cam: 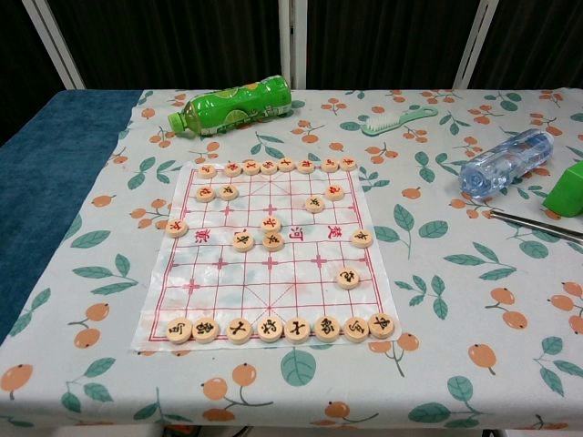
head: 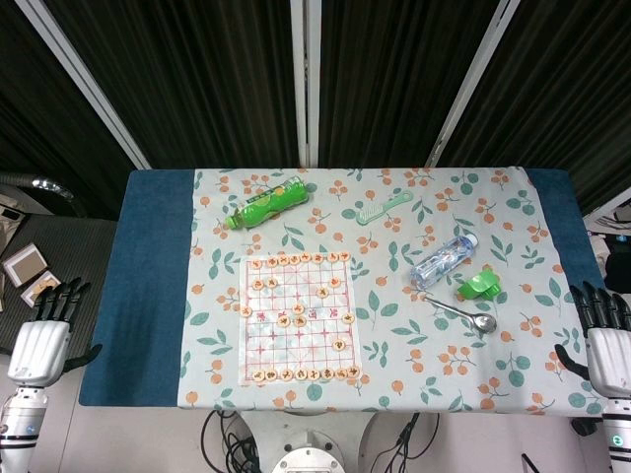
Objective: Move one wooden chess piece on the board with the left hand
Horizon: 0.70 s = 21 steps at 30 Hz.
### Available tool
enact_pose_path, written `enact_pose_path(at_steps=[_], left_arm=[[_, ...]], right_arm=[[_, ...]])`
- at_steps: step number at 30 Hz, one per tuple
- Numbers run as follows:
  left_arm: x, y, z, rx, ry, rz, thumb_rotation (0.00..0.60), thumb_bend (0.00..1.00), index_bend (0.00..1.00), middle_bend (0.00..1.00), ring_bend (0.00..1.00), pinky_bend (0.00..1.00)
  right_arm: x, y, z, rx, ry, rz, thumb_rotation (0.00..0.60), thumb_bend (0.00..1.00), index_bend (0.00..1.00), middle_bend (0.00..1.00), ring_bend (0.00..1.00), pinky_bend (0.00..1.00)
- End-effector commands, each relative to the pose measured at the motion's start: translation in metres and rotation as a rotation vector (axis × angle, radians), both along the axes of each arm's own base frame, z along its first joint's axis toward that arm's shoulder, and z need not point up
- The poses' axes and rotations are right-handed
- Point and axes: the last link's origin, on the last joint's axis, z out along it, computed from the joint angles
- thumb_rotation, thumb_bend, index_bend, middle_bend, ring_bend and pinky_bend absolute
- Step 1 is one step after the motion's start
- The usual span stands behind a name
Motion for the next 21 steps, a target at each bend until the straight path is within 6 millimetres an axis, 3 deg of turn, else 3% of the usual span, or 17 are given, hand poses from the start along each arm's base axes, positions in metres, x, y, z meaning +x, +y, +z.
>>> enact_pose_path(at_steps=[1,11,21], left_arm=[[0.001,-0.001,0.000,-0.008,0.004,0.002,0.600,0.15,0.00,0.00,0.00,0.00],[0.012,-0.010,-0.017,-0.138,-0.099,-0.027,0.600,0.16,0.00,0.00,0.00,0.00],[0.062,0.006,-0.083,-0.321,-0.248,-0.168,0.600,0.16,0.08,0.00,0.00,0.00]], right_arm=[[0.000,0.001,-0.001,0.009,0.004,-0.001,0.600,0.17,0.00,0.00,0.00,0.00],[0.009,-0.006,0.006,-0.007,0.009,0.000,0.600,0.18,0.00,0.00,0.00,0.00],[0.010,-0.022,0.018,-0.030,0.003,-0.005,0.600,0.18,0.00,0.00,0.00,0.00]])
